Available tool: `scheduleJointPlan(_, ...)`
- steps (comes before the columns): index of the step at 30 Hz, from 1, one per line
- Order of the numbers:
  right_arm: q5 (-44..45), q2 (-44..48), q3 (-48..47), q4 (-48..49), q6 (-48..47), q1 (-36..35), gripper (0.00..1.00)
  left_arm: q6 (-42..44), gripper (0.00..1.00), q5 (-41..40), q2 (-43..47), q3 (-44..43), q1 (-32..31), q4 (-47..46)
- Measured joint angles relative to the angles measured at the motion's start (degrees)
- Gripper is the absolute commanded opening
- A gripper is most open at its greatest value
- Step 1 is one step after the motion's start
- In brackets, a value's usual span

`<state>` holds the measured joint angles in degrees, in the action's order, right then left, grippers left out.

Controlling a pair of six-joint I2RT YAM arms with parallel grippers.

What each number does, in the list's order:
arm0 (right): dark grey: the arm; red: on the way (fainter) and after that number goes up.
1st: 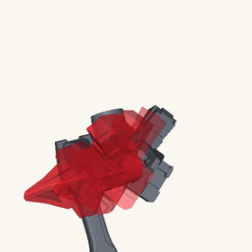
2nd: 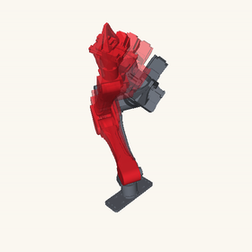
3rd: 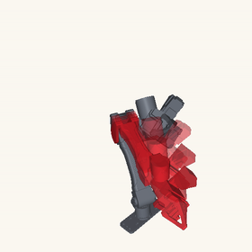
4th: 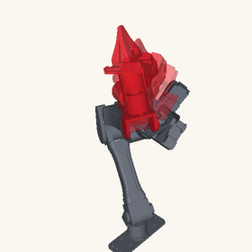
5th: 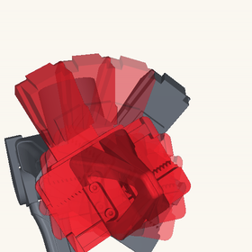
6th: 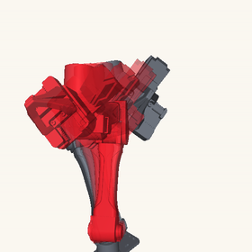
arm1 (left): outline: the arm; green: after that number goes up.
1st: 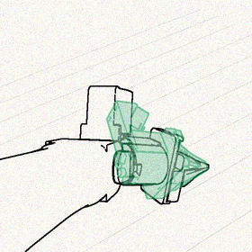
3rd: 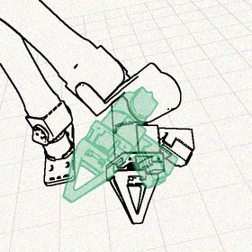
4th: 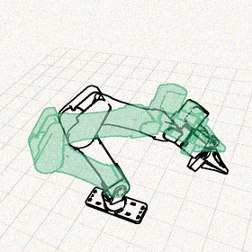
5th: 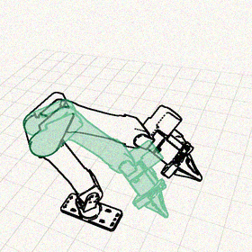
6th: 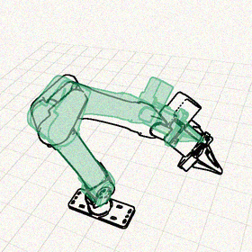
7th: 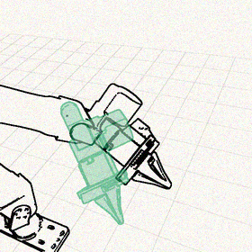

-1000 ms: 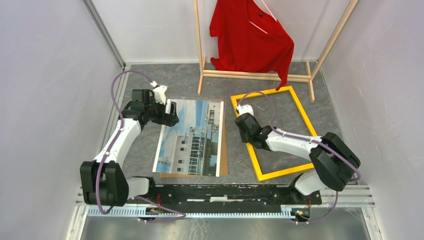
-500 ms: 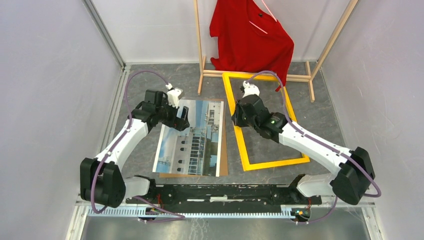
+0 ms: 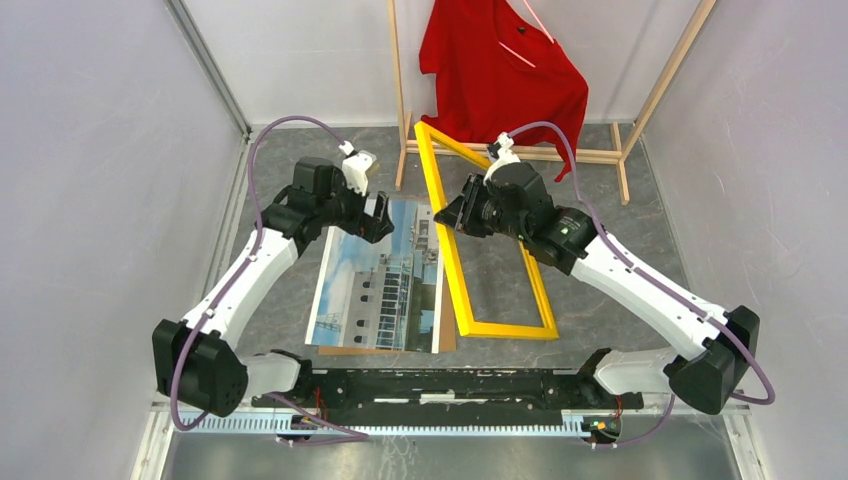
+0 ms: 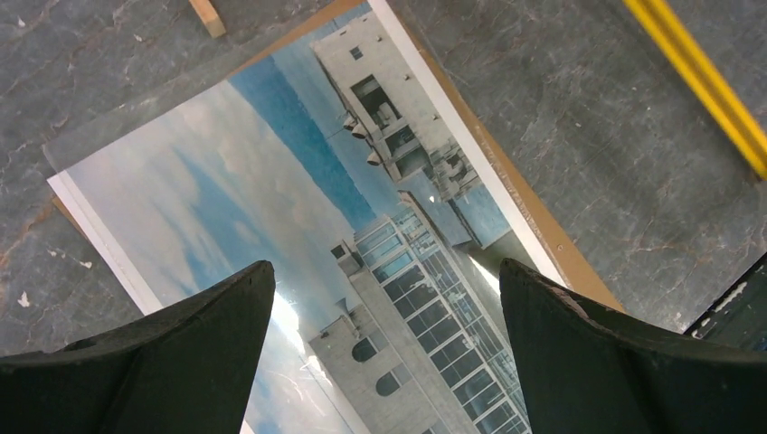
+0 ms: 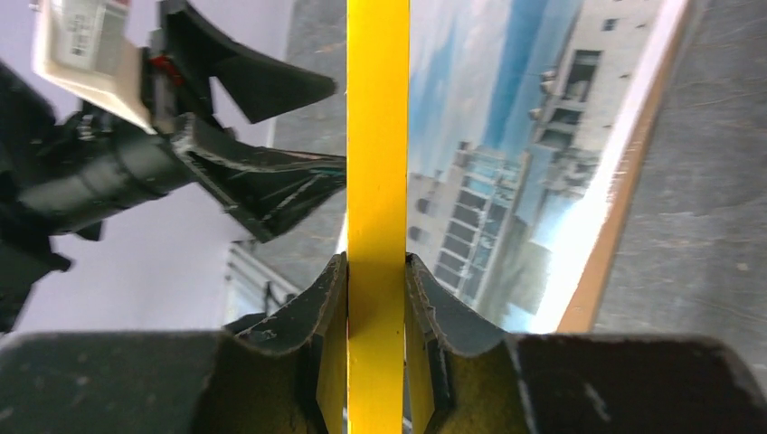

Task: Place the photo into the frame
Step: Turn over the photo frame at the center of the board.

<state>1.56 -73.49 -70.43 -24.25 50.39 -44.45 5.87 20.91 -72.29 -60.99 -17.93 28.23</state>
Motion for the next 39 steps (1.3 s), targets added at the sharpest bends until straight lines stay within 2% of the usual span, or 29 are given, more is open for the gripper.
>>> scheduleJointPlan(7,-7.06,0.7,0.42,4.61,9.27,0.94,0.0,-0.9,1.0,0.0,0.07,-1.64,-1.49,0.2)
scheduleJointPlan(16,-17.99,5.33,13.18,22.23,22.21,7.04,0.0,-4.42,1.0,-1.46,-1.62,-8.83,-4.04,-1.14)
scheduleJointPlan(23,-23.28,5.01,13.64,24.65,24.26,11.45,0.3,-6.8,1.0,-6.12,-7.26,-12.76,-9.97,-3.21)
scheduleJointPlan(27,-25.88,4.74,12.76,24.2,23.85,14.21,0.43,-8.26,1.0,-9.51,-11.69,-17.03,-12.46,-3.74)
scheduleJointPlan(29,-26.8,4.39,11.91,23.17,23.12,15.43,0.55,-9.01,1.0,-10.93,-13.29,-19.08,-13.22,-4.31)
scheduleJointPlan(31,-27.61,3.96,10.91,21.62,21.81,16.39,0.62,-9.53,1.0,-12.09,-14.45,-21.2,-13.84,-4.7)
scheduleJointPlan(36,-28.5,1.51,3.06,12.44,14.05,17.59,0.71,-9.53,1.0,-14.05,-18.01,-27.12,-15.21,-5.25)
scheduleJointPlan(39,-28.22,0.44,-3.19,6.16,8.11,17.88,0.72,-9.53,1.0,-14.97,-20.44,-29.81,-16.28,-5.6)
